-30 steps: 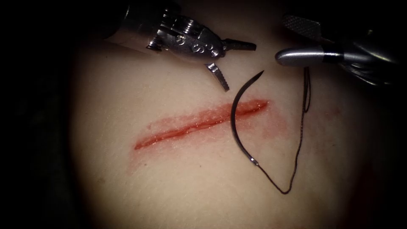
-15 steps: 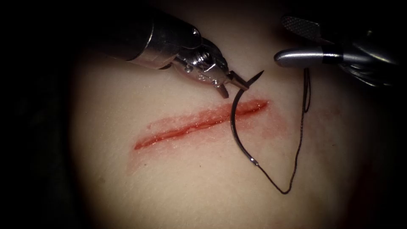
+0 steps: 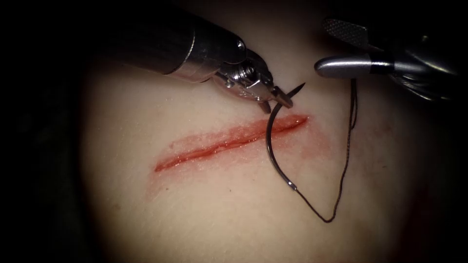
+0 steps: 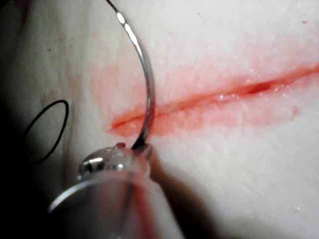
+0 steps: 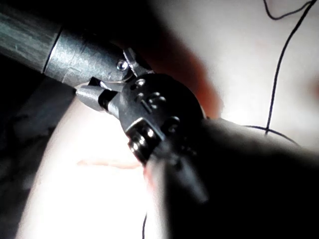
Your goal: Wound Closure
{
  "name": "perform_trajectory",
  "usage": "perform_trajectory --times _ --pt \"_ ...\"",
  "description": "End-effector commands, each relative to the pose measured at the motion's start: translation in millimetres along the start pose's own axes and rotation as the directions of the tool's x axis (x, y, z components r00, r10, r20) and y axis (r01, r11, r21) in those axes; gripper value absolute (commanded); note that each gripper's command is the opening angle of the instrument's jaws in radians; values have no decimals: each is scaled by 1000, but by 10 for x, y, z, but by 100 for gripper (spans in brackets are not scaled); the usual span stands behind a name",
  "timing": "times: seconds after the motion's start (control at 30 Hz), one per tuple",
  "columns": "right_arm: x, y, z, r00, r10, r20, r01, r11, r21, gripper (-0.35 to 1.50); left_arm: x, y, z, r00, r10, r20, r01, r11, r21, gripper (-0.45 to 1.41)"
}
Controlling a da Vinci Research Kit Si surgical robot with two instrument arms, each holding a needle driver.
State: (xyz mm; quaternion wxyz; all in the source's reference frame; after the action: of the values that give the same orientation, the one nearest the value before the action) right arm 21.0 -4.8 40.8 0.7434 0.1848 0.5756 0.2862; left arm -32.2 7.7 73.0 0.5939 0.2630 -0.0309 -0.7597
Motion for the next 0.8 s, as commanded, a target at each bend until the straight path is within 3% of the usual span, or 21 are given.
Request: perform_trajectory --times 0.03,0.1,0.47,0.53,0.6,0.63,0.67,0.73,0.8 --pt "2 1 9 1000 -1 -2 1 1000 2 138 -1 -2 6 1000 -6 0 6 1000 1 -24" --pt "2 0 9 1000 -1 -2 1 1000 2 138 1 0 6 1000 -5 1 5 1000 1 -45" --pt "6 0 7 1000 3 -5 -3 1000 3 138 4 5 5 991 -137 -1 137 991 2 -45" --pt "6 0 7 1000 3 -5 -3 1000 3 138 4 3 2 990 -138 -4 138 990 3 29" --pt "6 0 6 1000 3 -5 -3 1000 4 138 5 -1 -3 990 -142 -9 142 990 1 56" --pt "6 0 6 1000 3 -5 -3 1000 4 138 6 -6 -7 993 -117 -14 117 993 2 78" --pt "6 0 6 1000 3 -5 -3 1000 4 138 8 -10 -9 996 -86 -16 86 996 3 111" --pt "6 1 6 1000 15 -4 -15 1000 4 138 11 -21 -12 999 -46 -12 46 999 5 119" --pt "6 1 6 1000 21 -4 -21 1000 4 138 17 -35 -13 1000 8 10 -8 1000 9 99"
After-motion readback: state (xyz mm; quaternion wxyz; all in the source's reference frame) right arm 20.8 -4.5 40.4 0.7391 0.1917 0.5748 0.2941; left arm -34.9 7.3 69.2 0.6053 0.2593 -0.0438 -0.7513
